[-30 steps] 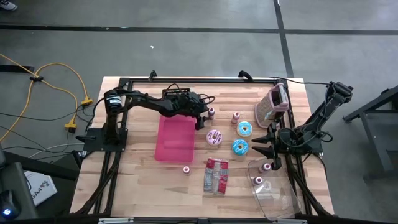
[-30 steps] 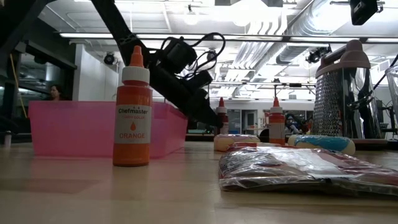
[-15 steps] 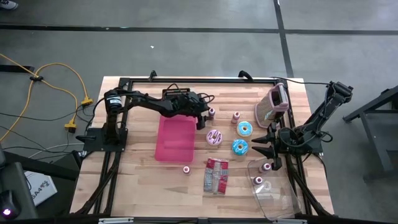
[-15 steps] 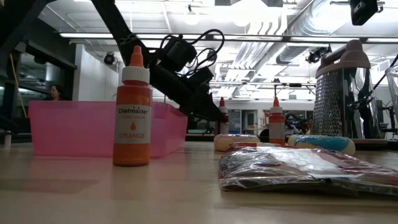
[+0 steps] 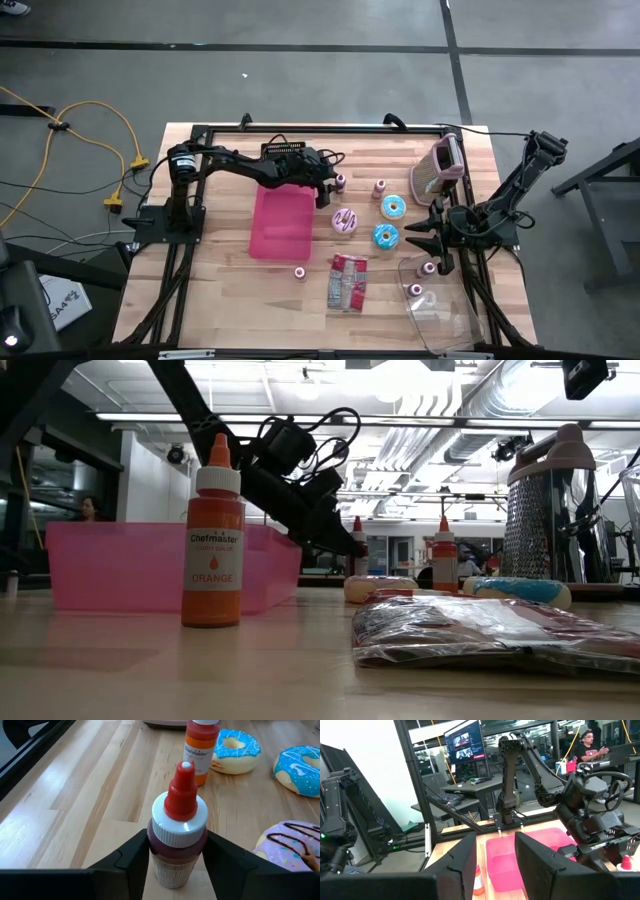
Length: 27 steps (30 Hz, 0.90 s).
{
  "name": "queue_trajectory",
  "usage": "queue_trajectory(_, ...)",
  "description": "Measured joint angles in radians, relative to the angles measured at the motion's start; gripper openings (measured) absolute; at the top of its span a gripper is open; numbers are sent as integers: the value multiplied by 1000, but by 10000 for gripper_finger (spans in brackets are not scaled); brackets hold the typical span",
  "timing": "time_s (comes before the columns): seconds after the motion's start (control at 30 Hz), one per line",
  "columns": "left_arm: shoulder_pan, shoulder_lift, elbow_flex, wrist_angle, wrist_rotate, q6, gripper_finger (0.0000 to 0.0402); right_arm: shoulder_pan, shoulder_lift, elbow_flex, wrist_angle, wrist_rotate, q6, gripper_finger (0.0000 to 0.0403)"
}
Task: Pick & Place Food Item
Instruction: Put the red food coloring bottle into the transparent bin
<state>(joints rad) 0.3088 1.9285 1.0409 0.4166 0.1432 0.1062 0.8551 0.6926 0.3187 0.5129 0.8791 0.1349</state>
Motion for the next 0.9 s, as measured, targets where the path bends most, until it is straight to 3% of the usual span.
queue_trajectory(0.7,-17,0,0,-4,-13,10,153,0,0,0,-24,-44,-5,120)
queue_trajectory(0.9,-42,-39,4,-84,-11,17,153,0,0,3,-30,-45,-12,120)
